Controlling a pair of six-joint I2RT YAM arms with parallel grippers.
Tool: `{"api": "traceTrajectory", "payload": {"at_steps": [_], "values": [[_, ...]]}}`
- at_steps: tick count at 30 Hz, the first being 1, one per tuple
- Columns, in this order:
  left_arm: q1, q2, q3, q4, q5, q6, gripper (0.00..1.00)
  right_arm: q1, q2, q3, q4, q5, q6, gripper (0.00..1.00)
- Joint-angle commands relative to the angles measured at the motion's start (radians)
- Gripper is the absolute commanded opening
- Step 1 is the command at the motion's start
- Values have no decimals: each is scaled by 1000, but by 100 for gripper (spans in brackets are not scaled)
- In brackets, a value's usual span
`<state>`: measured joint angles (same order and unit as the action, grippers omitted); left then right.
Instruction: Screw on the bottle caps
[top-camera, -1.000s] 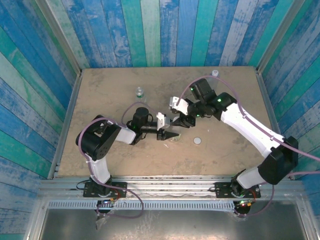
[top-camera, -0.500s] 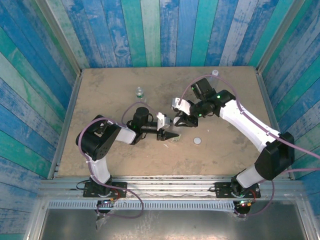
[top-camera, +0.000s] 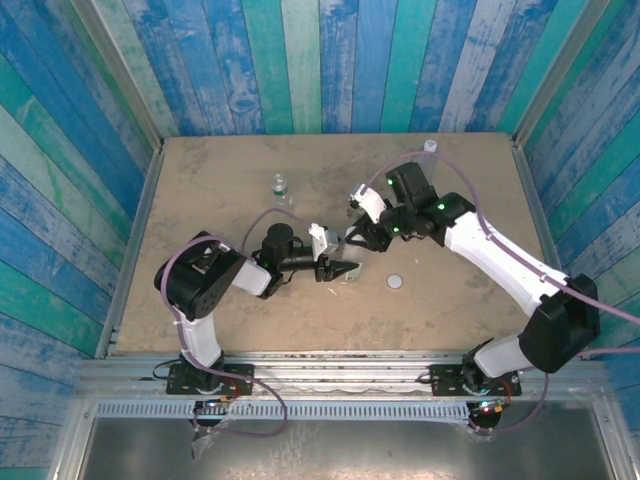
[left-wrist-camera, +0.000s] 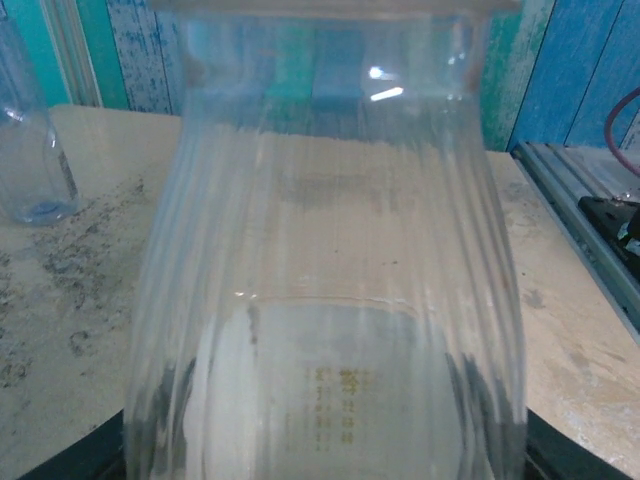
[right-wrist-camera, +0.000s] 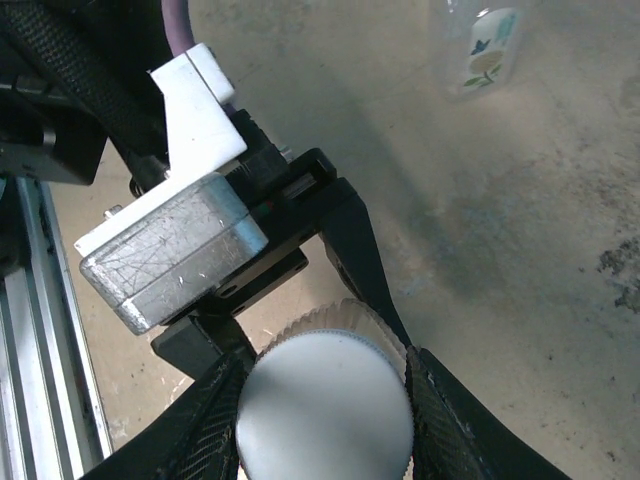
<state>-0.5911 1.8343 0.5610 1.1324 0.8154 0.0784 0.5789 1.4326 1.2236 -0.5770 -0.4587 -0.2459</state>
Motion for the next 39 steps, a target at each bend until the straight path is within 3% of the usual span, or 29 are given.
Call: {"api": "traceTrajectory", "payload": {"at_steps": [1, 3, 7, 11, 14, 21, 30, 39], "values": [[10, 30, -13, 76, -22, -24, 62, -12, -36, -20, 25, 72, 38, 27], [10, 26, -7, 46, -4, -8, 66, -13, -26, -1, 9, 54, 8, 28], [10, 22, -14, 55, -9, -15, 84, -13, 3, 52, -45, 38, -34, 29], [11, 3, -34, 97, -14, -38, 99, -11, 12, 75, -61, 104, -53, 29], [12, -42, -73, 102, -53, -39, 97, -14, 35, 111, -55, 206, -21, 30], [14, -197, -232, 82, -267, -46, 94, -60, 221, 338, -46, 409, 25, 31], [14, -305, -348, 65, -411, -60, 94, -200, 490, 650, -67, 394, 115, 31], [35, -334, -344, 31, -500, -85, 94, -246, 605, 735, -77, 362, 112, 35]]}}
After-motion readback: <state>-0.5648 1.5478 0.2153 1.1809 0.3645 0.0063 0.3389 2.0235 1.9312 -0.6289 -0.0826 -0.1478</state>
